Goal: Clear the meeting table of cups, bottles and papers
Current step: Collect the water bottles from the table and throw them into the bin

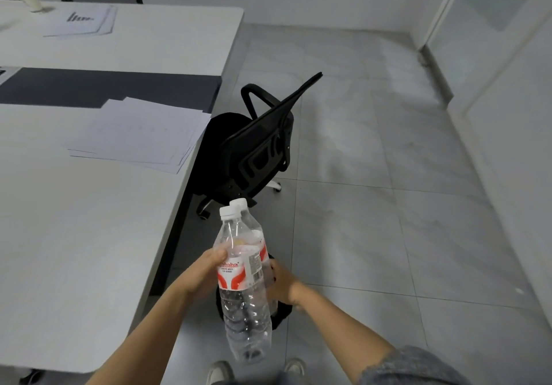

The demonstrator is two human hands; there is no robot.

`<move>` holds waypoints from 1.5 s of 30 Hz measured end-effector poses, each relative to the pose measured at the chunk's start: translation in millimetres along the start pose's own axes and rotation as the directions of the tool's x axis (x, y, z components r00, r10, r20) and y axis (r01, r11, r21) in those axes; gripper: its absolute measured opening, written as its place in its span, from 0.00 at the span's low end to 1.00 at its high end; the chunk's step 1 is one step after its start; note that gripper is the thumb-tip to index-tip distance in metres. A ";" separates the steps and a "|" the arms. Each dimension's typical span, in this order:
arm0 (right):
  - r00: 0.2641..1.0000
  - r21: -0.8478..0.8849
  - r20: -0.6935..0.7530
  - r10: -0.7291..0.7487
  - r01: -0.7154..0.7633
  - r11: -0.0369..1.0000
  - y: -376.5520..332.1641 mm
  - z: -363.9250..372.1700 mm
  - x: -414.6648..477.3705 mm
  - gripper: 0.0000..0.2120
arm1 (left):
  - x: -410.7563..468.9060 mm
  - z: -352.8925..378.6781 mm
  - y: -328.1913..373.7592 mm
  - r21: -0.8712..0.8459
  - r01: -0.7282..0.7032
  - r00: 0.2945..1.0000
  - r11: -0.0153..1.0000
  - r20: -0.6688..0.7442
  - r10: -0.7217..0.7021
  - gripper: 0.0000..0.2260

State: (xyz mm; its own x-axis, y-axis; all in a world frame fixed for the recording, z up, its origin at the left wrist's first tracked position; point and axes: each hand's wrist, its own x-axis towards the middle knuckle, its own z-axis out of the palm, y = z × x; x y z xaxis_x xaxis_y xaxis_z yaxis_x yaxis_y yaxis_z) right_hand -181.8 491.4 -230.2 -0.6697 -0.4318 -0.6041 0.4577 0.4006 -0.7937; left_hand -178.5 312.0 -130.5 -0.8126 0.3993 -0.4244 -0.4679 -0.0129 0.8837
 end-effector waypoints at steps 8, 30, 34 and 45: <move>0.933 -0.089 -0.341 -0.112 0.087 0.992 30.4 -21.1 20.5 0.34 | 2.7 -30.8 -38.6 0.089 -0.011 0.952 0.996 -0.304 0.038 0.40; 0.935 -0.239 -0.300 0.189 -0.265 0.934 113.7 2.8 82.5 0.56 | 74.1 -85.5 -205.7 -0.199 0.392 0.698 0.898 -0.572 -0.431 0.46; 0.944 -0.287 -0.301 0.135 -0.225 0.931 60.5 -5.5 60.1 0.53 | 61.2 -70.5 -146.4 -0.096 0.398 0.726 0.912 -0.576 -0.377 0.39; 0.953 -0.314 -0.298 -0.046 -0.052 0.948 -66.2 -35.1 26.5 0.48 | 16.5 -65.9 -0.8 0.168 0.232 0.783 0.958 -0.617 -0.081 0.10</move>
State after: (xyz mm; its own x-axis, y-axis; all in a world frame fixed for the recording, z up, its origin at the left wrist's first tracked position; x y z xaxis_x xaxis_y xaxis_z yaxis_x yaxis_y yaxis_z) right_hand -250.4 481.8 -191.2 -0.8339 -0.1893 -0.5184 0.2854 0.6559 -0.6988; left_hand -214.5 258.2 -151.2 -0.8127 -0.2521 -0.5254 -0.5780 0.2342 0.7817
